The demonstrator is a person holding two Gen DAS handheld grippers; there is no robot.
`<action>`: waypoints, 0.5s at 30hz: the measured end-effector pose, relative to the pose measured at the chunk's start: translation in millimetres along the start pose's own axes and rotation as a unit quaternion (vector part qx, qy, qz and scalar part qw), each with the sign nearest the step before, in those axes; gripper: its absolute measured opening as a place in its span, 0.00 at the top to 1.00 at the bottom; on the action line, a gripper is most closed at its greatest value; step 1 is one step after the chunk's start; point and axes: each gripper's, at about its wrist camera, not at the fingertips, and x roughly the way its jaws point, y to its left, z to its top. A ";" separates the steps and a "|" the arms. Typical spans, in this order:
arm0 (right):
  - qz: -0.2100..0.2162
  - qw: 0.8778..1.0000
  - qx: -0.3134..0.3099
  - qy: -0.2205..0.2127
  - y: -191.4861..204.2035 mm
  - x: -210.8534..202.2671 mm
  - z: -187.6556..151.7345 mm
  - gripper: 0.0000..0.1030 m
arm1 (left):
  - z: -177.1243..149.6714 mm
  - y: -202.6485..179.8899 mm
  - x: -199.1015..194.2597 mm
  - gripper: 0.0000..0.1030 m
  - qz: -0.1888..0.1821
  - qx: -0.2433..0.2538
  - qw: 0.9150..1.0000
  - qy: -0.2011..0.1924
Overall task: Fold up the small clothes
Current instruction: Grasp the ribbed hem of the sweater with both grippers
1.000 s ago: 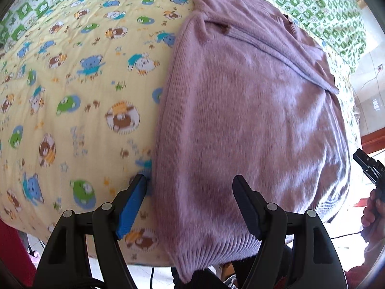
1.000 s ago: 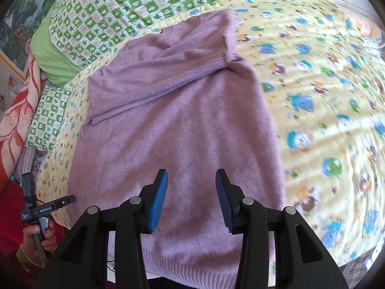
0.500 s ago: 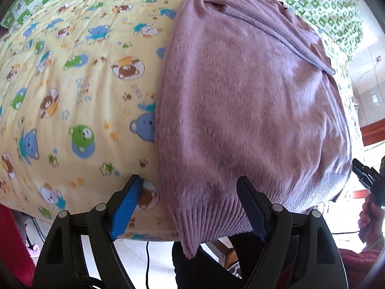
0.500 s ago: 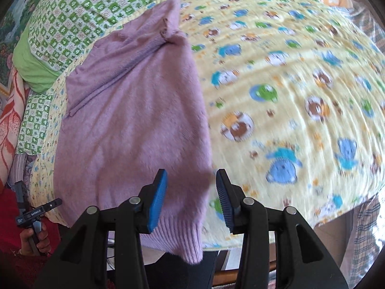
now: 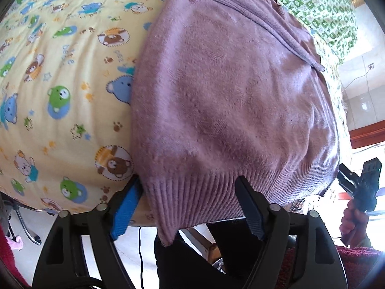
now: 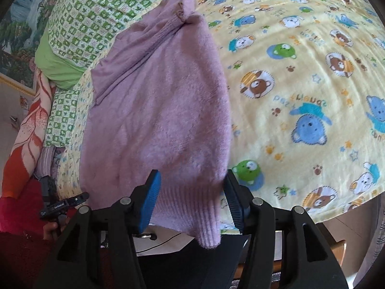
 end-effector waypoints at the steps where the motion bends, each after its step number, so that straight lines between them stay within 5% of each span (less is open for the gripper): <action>1: 0.007 1.000 -0.003 0.002 1.4 2.4 -3.2 0.47 | -0.5 -1.2 0.3 0.35 0.003 0.001 1.000 -0.001; 5: 0.025 1.000 -0.009 0.000 1.4 4.6 -7.9 0.53 | -1.1 4.1 -3.1 0.66 0.007 -0.002 1.000 -0.006; 9: 0.026 1.000 -0.013 0.011 -4.3 7.8 -9.9 0.71 | 2.3 12.5 -5.8 0.91 -0.016 -0.007 1.000 -0.005; 12: 0.024 1.000 0.000 0.011 -11.2 7.9 -8.7 0.89 | 0.7 9.0 -8.8 0.93 -0.020 -0.001 1.000 -0.014; 15: 0.025 1.000 0.004 0.013 -14.8 4.2 -9.7 0.92 | -0.8 6.1 -10.9 0.94 -0.028 -0.004 0.999 -0.020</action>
